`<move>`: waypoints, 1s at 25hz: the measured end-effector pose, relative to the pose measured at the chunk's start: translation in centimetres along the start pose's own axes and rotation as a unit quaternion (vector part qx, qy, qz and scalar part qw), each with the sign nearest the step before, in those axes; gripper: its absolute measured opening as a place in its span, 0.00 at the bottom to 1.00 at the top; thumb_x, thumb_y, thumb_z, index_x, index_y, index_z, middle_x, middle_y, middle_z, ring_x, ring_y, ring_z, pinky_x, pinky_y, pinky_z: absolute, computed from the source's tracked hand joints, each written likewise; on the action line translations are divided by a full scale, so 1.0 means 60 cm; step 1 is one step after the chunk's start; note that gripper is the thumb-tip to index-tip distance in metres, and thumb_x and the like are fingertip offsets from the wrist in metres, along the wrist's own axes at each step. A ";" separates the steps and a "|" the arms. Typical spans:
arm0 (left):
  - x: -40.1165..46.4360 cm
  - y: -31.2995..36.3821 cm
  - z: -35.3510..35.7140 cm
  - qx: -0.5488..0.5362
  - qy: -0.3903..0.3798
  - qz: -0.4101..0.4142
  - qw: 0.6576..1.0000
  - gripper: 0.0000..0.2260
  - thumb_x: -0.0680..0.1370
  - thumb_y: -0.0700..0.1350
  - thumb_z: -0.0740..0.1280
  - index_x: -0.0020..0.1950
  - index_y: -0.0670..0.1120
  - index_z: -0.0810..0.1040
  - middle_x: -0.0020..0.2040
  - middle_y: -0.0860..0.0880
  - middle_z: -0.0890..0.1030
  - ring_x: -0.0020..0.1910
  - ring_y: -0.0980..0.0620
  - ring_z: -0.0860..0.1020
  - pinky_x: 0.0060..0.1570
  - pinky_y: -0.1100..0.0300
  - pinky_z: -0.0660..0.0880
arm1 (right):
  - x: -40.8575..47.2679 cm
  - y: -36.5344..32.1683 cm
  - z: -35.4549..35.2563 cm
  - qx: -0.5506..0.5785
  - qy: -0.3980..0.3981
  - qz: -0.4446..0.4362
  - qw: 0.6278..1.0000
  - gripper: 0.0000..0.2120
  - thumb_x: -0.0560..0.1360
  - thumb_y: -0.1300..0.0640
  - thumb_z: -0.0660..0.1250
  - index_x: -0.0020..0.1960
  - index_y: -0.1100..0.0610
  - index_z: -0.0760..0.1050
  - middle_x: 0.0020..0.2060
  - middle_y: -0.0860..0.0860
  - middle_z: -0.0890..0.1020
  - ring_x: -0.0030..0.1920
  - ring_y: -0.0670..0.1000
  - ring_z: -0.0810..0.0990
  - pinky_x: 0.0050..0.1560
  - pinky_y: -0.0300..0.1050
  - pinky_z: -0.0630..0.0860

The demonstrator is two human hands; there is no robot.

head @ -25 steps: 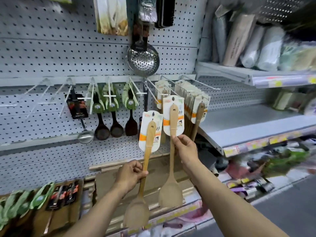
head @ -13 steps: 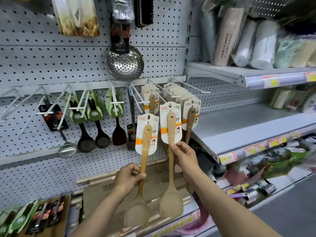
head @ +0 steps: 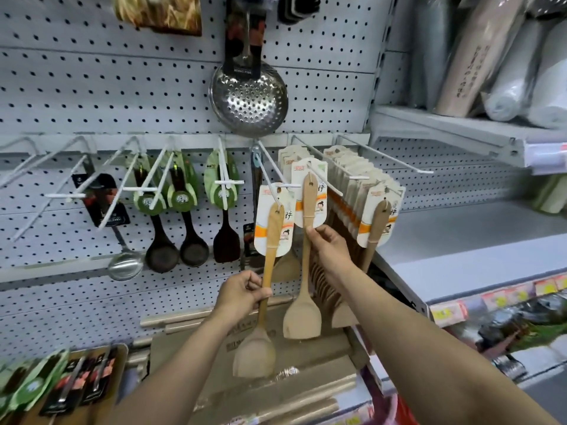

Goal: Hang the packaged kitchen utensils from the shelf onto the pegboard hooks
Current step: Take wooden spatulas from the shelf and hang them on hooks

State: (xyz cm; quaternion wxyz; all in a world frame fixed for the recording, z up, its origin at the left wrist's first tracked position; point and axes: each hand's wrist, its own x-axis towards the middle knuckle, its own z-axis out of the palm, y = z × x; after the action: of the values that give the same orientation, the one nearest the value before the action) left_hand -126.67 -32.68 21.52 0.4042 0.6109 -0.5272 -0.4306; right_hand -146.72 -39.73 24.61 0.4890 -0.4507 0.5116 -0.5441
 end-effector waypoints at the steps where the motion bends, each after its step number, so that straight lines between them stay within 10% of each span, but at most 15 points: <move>1: 0.006 -0.003 0.002 0.004 0.002 0.001 1.000 0.08 0.71 0.38 0.75 0.39 0.42 0.77 0.33 0.49 0.81 0.40 0.47 0.84 0.44 0.50 0.83 | 0.015 0.004 0.004 0.001 0.001 0.007 1.000 0.08 0.77 0.49 0.70 0.44 0.52 0.80 0.40 0.50 0.83 0.43 0.52 0.79 0.48 0.51 0.76; 11: -0.007 -0.020 0.004 0.021 0.038 0.006 0.999 0.08 0.70 0.39 0.77 0.40 0.42 0.77 0.37 0.44 0.82 0.40 0.45 0.84 0.44 0.50 0.83 | 0.066 0.010 0.005 -0.024 -0.012 0.032 0.999 0.08 0.75 0.46 0.71 0.41 0.48 0.81 0.44 0.53 0.84 0.46 0.55 0.79 0.49 0.52 0.74; 18: -0.074 -0.010 0.046 0.011 0.078 0.004 0.997 0.08 0.69 0.40 0.77 0.40 0.43 0.79 0.40 0.43 0.83 0.42 0.45 0.84 0.45 0.50 0.82 | -0.004 -0.026 -0.025 -0.032 -0.066 0.060 0.995 0.13 0.77 0.47 0.70 0.59 0.51 0.80 0.53 0.49 0.84 0.56 0.50 0.81 0.63 0.52 0.78; 25: -0.145 0.010 0.127 -0.026 0.080 0.018 0.996 0.09 0.69 0.35 0.76 0.39 0.43 0.77 0.35 0.47 0.78 0.37 0.50 0.78 0.46 0.46 0.80 | -0.128 -0.073 -0.057 0.030 -0.167 -0.012 0.985 0.14 0.75 0.54 0.73 0.55 0.63 0.81 0.46 0.54 0.87 0.45 0.50 0.84 0.48 0.44 0.81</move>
State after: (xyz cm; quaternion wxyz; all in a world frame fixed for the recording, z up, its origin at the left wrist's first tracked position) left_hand -134.73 -24.43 20.64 0.4679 0.6233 -0.4929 -0.3867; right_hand -149.51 -31.72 28.82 0.5740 -0.5267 0.4009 -0.4820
